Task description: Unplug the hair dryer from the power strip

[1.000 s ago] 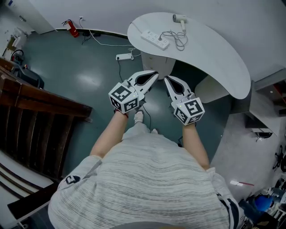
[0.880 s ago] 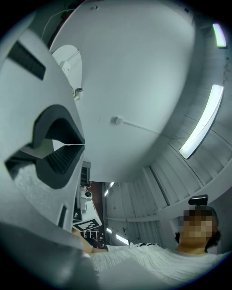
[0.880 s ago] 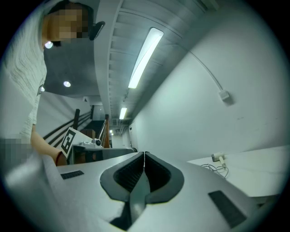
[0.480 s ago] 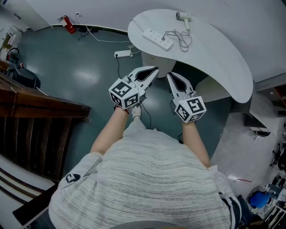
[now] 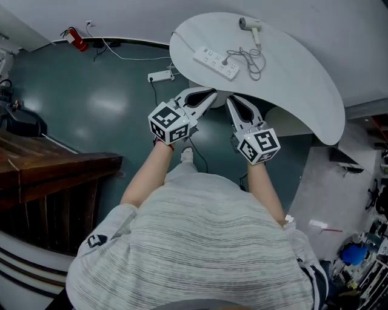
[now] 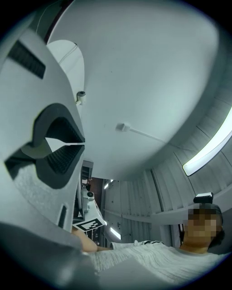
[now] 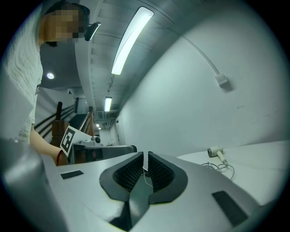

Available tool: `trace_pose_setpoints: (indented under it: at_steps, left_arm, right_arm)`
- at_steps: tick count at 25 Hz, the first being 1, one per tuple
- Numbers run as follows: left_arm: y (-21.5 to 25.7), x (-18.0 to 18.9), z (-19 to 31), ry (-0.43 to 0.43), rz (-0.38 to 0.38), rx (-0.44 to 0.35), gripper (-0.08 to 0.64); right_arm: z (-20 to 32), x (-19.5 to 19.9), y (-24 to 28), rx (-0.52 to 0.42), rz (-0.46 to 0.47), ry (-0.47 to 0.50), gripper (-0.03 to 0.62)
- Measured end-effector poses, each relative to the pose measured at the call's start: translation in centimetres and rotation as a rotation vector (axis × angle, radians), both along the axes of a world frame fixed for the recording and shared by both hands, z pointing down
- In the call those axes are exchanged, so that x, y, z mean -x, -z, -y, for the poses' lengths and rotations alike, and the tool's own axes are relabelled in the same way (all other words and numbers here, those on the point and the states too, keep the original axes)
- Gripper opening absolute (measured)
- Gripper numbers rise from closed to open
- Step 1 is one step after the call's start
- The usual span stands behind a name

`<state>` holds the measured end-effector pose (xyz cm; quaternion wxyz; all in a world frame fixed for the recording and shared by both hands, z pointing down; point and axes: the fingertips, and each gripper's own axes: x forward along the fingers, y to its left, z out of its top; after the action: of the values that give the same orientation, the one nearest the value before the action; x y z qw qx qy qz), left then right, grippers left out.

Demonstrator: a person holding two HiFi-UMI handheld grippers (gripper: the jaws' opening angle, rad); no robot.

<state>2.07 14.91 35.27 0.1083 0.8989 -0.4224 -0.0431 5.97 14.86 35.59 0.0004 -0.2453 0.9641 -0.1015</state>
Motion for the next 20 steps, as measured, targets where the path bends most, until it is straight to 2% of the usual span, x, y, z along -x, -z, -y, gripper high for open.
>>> trace_pose_setpoints:
  at_steps: [8,20]
  left_arm:
    - [-0.4,4.7,3.0,-0.049,-0.002,0.004,0.009]
    - [-3.1,4.5,8.1,-0.148,0.040,0.043,0.009]
  right_arm:
    - [2.8,4.6,-0.7,0.008,-0.025,-0.043,0.029]
    - [8.4,5.4,-3.0,0.046,-0.072,-0.071,0.029]
